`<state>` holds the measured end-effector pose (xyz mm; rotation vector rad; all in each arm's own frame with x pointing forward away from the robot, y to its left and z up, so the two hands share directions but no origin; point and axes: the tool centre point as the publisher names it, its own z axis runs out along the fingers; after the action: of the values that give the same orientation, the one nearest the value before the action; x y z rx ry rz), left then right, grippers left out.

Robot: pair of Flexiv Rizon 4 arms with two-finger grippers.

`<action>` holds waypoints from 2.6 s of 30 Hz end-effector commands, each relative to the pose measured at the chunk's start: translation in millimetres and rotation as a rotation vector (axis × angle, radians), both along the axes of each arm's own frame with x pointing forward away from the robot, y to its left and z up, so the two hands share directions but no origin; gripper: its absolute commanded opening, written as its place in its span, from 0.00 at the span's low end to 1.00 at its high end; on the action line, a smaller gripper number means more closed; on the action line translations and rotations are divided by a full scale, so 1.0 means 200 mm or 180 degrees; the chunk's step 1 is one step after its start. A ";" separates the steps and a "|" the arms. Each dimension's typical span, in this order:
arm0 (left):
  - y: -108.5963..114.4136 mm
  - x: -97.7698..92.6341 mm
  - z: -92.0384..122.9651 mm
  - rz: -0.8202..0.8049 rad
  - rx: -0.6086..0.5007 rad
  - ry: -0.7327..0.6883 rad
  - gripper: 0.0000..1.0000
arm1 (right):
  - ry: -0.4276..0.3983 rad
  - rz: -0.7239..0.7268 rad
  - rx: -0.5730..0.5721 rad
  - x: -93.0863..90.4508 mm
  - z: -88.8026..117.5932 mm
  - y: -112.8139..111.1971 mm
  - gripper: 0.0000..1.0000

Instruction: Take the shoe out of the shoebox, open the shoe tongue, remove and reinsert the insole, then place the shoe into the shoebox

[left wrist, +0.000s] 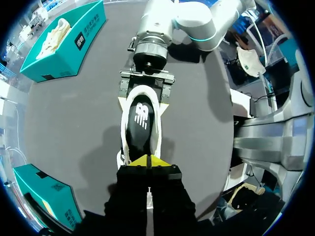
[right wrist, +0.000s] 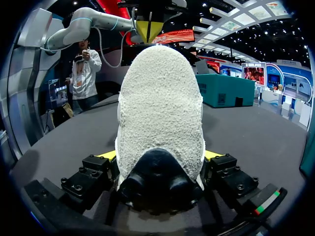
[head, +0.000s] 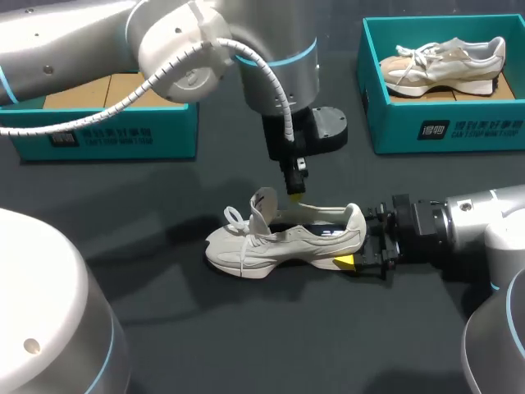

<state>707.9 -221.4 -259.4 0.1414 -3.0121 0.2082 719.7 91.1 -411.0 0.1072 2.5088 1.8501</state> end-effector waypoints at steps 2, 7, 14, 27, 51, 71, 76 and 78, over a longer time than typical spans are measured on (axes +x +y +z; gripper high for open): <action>-0.02 0.01 -0.01 -0.0009 0.0017 0.0018 0.00 | 0.0000 -0.0004 -0.0011 0.00 0.01 0.00 0.00; -0.08 0.02 -0.10 0.0005 0.0094 0.0020 0.00 | 0.0000 -0.0004 -0.0011 0.00 0.01 0.00 0.00; -0.09 0.05 -0.11 -0.0117 0.0086 0.0113 0.00 | 0.0000 -0.0004 -0.0011 0.00 0.01 0.00 0.00; -0.11 0.00 -0.24 -0.0296 0.0035 0.0169 0.00 | 0.0000 -0.0004 -0.0011 0.00 0.01 0.00 0.00; -0.06 -0.04 -0.55 -0.0457 0.0189 0.0372 0.00 | 0.0000 -0.0004 -0.0011 0.00 0.01 0.00 0.00; -0.03 -0.06 -0.74 -0.0477 0.0260 0.0129 0.33 | 0.0000 -0.0004 -0.0011 0.00 0.01 0.00 0.00; -0.05 -0.06 -0.81 -0.0452 0.0255 -0.0143 0.31 | 0.0000 -0.0004 -0.0011 0.00 0.01 0.00 0.00; -0.06 -0.06 -0.84 -0.0430 0.0258 -0.0211 0.31 | 0.0000 -0.0004 -0.0011 0.00 0.01 0.00 0.00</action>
<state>703.3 -229.2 -404.8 -0.0703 -3.0520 0.0775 719.4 89.9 -413.6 0.1075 2.5094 1.8482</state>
